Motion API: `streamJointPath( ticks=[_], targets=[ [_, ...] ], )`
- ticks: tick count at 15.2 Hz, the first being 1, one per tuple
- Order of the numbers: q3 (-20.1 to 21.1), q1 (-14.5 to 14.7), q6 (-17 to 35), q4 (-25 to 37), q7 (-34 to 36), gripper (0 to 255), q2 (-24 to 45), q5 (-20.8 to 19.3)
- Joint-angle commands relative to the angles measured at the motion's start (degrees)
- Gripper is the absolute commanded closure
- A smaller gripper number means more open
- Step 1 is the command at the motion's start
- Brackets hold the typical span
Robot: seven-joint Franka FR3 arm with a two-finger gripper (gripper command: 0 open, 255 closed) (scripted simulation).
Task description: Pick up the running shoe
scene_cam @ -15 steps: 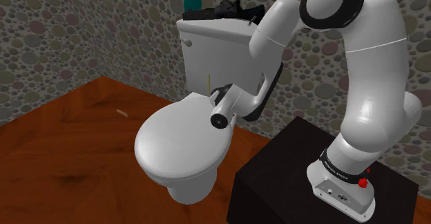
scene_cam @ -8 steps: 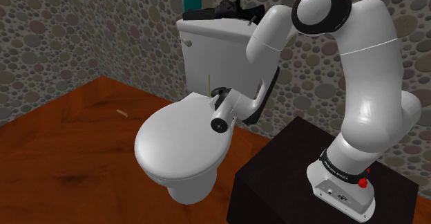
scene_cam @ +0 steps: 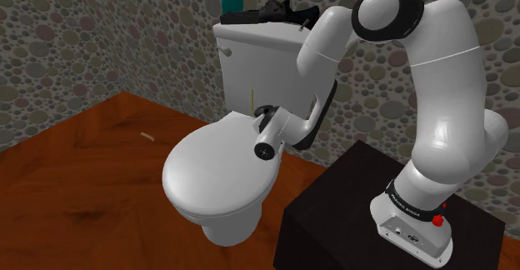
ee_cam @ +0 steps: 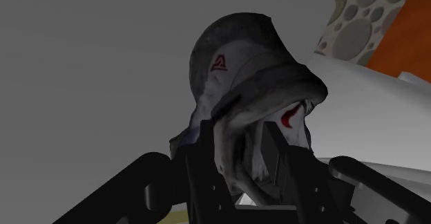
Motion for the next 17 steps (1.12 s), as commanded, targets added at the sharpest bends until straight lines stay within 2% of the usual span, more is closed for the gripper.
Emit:
streamJointPath(
  ticks=[1, 15, 17],
  targets=[
    [0.22, -0.19, 0.29, -0.32, -0.40, 255, -0.69, 0.31],
    [3.50, -3.00, 4.44, -5.08, -6.45, 255, -13.01, 5.61],
    [3.52, -3.02, 4.49, -5.12, -6.52, 255, -13.15, 5.67]
  ],
)
